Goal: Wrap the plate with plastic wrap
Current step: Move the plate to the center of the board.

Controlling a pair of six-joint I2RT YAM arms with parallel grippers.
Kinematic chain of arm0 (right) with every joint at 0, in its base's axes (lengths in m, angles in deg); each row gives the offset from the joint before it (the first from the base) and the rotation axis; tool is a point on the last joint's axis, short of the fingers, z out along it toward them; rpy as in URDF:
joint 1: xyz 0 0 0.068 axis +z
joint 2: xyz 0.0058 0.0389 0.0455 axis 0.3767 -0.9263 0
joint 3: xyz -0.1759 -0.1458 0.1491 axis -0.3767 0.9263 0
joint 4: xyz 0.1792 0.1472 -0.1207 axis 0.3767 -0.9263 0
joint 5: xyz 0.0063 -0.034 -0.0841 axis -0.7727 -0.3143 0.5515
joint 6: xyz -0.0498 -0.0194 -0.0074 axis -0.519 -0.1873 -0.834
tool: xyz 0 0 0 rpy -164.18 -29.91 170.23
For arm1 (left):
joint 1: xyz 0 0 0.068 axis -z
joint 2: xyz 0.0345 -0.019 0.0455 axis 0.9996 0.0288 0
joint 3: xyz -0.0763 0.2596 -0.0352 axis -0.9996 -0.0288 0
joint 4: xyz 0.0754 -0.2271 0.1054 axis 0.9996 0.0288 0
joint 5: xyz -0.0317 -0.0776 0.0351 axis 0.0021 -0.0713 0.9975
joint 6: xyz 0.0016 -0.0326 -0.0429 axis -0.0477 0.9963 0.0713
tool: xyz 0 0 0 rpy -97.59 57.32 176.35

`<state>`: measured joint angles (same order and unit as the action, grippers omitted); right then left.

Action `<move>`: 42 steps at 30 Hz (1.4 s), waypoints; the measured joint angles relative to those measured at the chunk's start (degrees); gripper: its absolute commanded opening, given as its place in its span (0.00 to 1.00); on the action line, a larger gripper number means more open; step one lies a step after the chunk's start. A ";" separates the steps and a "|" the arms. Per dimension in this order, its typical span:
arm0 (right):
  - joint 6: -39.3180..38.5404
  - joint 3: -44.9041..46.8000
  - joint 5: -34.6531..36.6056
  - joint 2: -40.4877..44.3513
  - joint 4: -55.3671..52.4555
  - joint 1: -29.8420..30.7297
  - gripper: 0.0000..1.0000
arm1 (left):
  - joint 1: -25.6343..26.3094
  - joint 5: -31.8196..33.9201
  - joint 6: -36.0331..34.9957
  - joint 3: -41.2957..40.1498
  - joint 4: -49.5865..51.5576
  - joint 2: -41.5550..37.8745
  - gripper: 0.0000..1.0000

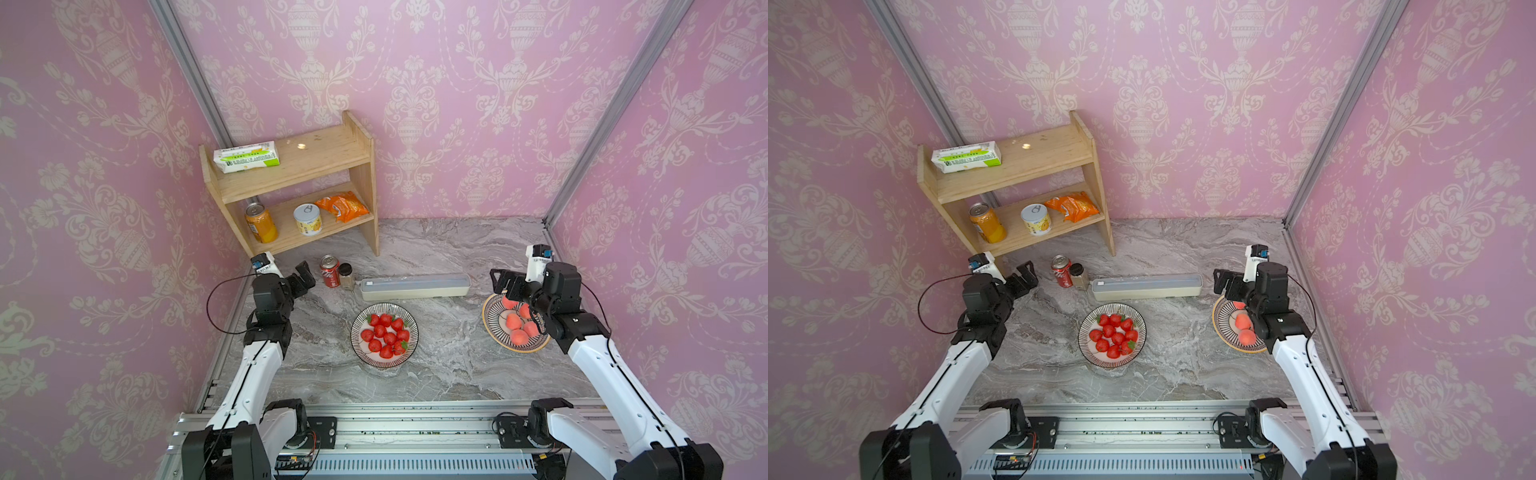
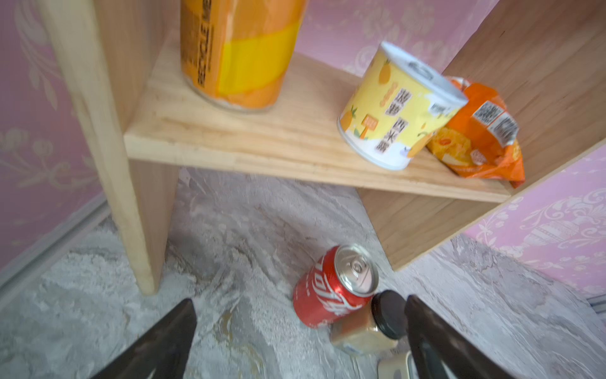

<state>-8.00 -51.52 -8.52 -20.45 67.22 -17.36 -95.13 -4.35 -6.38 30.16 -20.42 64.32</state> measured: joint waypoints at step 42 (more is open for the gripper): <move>15.47 -2.03 -9.20 -17.73 -6.16 21.53 1.00 | 33.38 -27.08 36.65 -8.57 2.16 16.35 0.99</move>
<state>7.47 -53.55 -17.72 -38.17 61.06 4.17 -61.76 -31.44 30.27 21.59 -18.25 80.66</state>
